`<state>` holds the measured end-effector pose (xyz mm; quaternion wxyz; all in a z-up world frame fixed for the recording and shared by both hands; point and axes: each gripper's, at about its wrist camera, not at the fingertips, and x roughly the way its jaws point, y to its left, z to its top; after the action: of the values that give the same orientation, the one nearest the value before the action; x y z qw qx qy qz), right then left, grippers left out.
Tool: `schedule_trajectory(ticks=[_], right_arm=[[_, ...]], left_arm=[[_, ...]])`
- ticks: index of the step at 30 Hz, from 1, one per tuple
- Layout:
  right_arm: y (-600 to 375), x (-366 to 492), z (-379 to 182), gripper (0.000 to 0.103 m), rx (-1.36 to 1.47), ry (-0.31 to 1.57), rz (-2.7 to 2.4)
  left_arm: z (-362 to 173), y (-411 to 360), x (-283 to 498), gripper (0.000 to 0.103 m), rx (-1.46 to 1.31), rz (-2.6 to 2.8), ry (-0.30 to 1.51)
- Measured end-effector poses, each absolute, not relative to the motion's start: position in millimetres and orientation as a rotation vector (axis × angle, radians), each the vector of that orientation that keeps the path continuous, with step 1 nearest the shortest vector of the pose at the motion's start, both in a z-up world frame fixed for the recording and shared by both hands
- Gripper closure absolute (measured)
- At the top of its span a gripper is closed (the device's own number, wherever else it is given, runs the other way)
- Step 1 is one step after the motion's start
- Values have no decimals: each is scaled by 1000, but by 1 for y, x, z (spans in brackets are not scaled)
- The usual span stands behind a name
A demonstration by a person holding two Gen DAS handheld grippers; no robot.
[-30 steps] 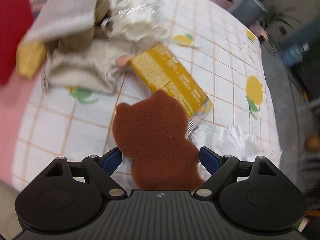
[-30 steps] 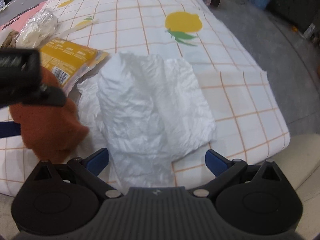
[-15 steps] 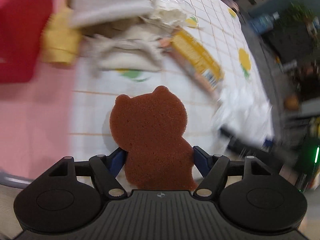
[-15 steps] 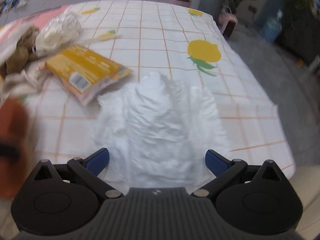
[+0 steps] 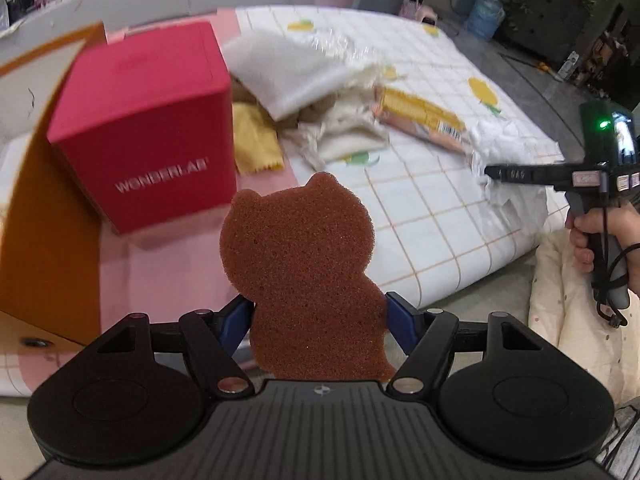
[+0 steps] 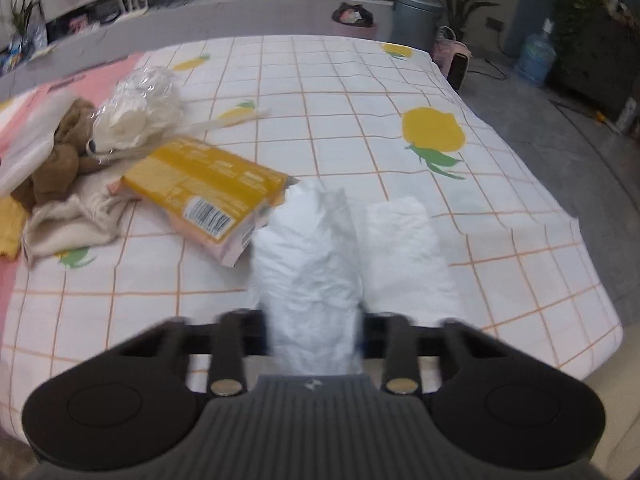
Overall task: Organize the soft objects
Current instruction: 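Carry the bear sponge over the orange box with left while right holds the cloth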
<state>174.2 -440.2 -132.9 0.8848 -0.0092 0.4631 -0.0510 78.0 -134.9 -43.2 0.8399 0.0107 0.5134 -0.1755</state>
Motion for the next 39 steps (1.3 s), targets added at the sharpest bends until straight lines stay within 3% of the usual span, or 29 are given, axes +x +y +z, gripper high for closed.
schedule_trajectory(ticks=[7, 18, 27, 33, 39], right_arm=[[-435, 169, -123, 86, -71, 941, -130], [-408, 130, -63, 86, -1, 774, -227], [-333, 75, 18, 86, 53, 573, -92], [-240, 61, 50, 86, 10, 499, 91], [-149, 75, 55, 86, -45, 484, 258]], left_arm=[[-28, -132, 73, 23, 88, -349, 1006], [17, -120, 46, 24, 175, -347, 850], [73, -23, 40, 24, 98, -313, 690], [64, 65, 68, 25, -10, -157, 665], [21, 94, 114, 25, -110, -139, 775]])
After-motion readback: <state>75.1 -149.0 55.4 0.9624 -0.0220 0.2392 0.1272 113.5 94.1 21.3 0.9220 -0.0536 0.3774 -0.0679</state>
